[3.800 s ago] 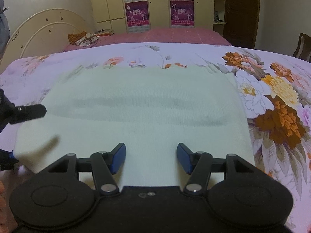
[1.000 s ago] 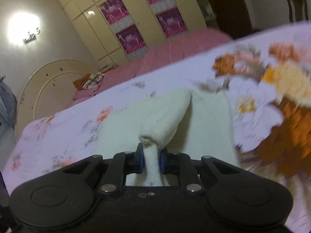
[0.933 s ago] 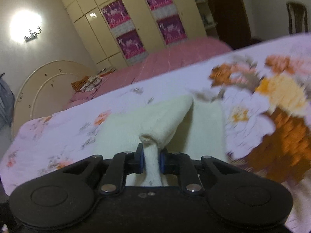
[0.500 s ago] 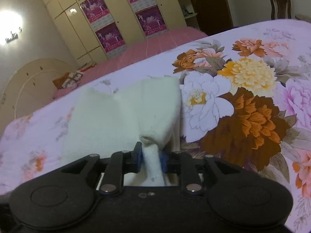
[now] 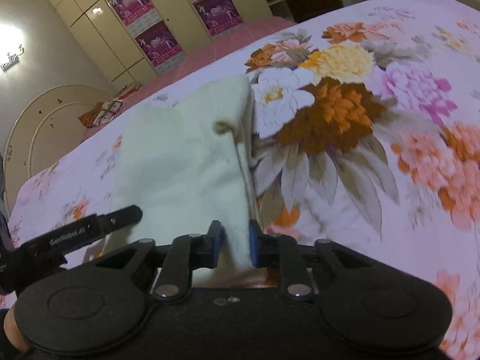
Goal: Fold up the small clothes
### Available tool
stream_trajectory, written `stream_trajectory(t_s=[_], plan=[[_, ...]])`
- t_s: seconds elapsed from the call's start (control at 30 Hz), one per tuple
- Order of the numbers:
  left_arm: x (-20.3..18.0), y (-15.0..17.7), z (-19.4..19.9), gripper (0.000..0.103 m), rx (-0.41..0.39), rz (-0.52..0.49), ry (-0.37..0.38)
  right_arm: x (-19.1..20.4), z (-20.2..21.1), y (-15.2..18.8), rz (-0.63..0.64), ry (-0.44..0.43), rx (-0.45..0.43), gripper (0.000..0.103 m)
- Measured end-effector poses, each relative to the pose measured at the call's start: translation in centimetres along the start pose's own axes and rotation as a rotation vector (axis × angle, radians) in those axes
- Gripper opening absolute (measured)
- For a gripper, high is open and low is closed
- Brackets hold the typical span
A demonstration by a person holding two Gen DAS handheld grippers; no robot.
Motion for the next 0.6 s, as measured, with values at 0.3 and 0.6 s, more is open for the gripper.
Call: stream_trajectory(t_s=[0.3, 0.6], plan=[[0.0, -0.3, 0.5, 0.078, 0.025, 0.008, 0.0, -0.3, 0.6, 1.2, 0.066, 0.087, 0.034, 0.016], [1.0, -3.9, 0.8, 0.078, -0.005, 0.086, 0.006, 0.2, 1.5, -5.3, 0.015, 0.021, -0.093, 0.044]])
Point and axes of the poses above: each gripper's, at about its wrist camera, not at the fingertips, and z roughly against the way its jaws point, x to its left, y to its underside, the point moved 6 cm from there along -z, roughly the way its jaws point, and after that the axes turned 9 degrees about x, right-handed, at the moved point
